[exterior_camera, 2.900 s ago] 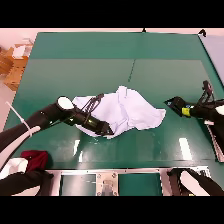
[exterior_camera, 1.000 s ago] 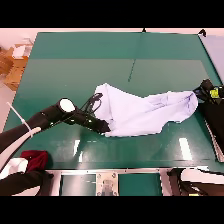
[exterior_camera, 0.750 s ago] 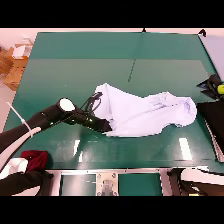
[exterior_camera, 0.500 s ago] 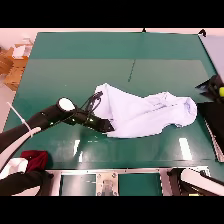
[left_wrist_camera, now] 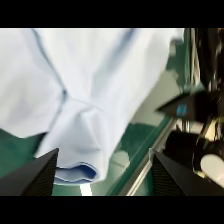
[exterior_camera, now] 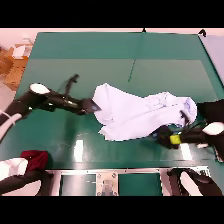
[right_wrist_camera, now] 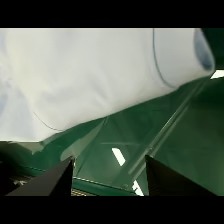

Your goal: Fold the shirts.

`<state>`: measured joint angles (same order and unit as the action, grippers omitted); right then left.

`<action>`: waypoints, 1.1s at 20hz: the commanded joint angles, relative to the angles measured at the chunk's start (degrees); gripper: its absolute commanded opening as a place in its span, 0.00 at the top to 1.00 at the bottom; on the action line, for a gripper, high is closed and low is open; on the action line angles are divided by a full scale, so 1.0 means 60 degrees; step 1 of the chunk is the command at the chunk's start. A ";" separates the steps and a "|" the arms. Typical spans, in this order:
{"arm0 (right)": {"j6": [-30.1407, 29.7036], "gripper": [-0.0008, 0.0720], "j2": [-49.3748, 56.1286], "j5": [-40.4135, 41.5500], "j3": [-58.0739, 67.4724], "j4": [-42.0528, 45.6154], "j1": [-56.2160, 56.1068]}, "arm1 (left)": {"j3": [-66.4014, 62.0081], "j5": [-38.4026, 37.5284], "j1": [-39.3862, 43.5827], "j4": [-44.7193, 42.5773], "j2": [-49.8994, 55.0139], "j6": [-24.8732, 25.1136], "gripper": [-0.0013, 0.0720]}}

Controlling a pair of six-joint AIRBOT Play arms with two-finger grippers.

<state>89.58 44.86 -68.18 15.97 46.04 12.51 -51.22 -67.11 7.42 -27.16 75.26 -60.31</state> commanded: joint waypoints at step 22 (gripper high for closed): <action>-0.0233 0.97 0.1796 0.0605 0.3687 0.2255 0.2652 | -0.0106 0.2696 -0.0900 -0.1577 0.0882 0.0098 0.10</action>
<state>87.55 55.53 -62.22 36.60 54.72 19.22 -51.90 -54.96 -1.04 -36.64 78.22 -59.51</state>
